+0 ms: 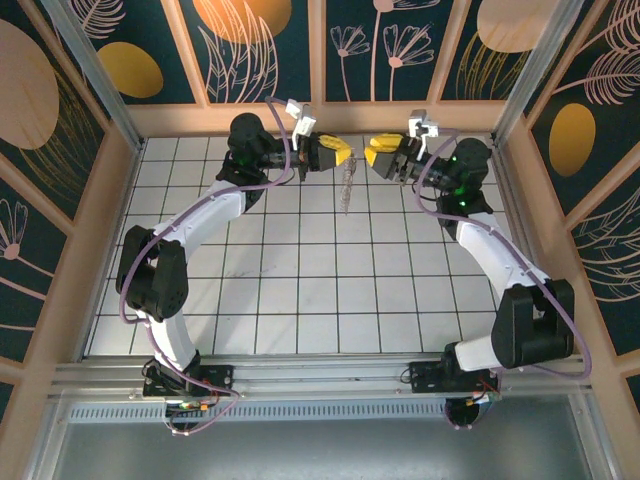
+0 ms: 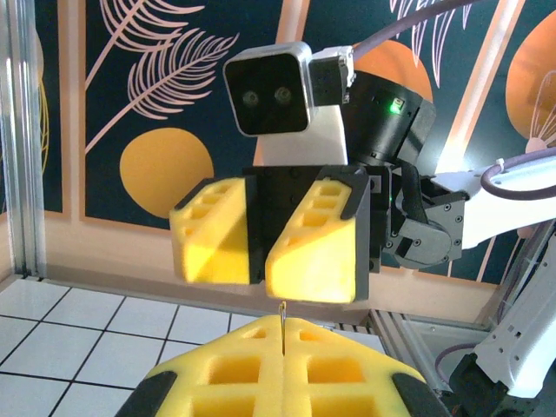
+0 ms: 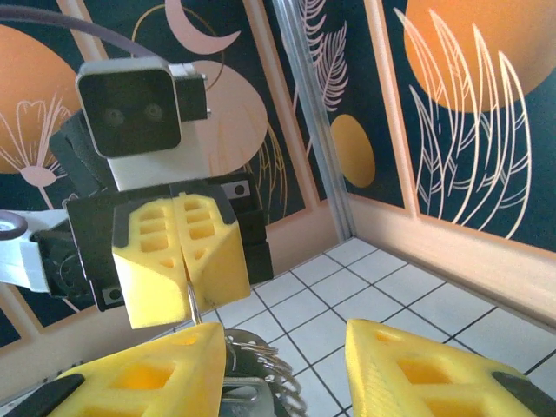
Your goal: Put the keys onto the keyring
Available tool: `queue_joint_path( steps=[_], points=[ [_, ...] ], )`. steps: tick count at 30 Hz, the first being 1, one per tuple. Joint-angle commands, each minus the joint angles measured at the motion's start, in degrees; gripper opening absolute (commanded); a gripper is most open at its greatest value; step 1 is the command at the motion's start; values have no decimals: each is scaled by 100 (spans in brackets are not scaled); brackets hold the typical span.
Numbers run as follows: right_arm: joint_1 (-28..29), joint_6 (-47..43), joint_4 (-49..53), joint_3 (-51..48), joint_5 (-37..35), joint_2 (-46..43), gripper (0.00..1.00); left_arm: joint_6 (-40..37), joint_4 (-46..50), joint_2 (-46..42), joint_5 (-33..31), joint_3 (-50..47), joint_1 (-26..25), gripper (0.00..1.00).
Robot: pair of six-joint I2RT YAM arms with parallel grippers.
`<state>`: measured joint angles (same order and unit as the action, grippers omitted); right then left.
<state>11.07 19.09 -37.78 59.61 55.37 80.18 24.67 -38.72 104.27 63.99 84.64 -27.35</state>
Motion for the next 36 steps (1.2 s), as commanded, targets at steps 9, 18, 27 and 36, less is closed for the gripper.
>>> queue_joint_path(
  steps=[9, 18, 27, 36],
  points=[
    [251, 139, -373, 189, 255, 64, 42, -105, -66, -204, 44, 138, -43, 0],
    [395, 156, -396, 374, 280, 310, 39, -118, -39, -193, 44, 153, -51, 0],
    [404, 166, -408, 454, 347, 360, 0, -120, -13, -162, 88, 183, -68, 0],
    [205, -323, 406, 648, 366, 298, 0, -658, 817, -152, -99, 427, -60, 12]
  ],
)
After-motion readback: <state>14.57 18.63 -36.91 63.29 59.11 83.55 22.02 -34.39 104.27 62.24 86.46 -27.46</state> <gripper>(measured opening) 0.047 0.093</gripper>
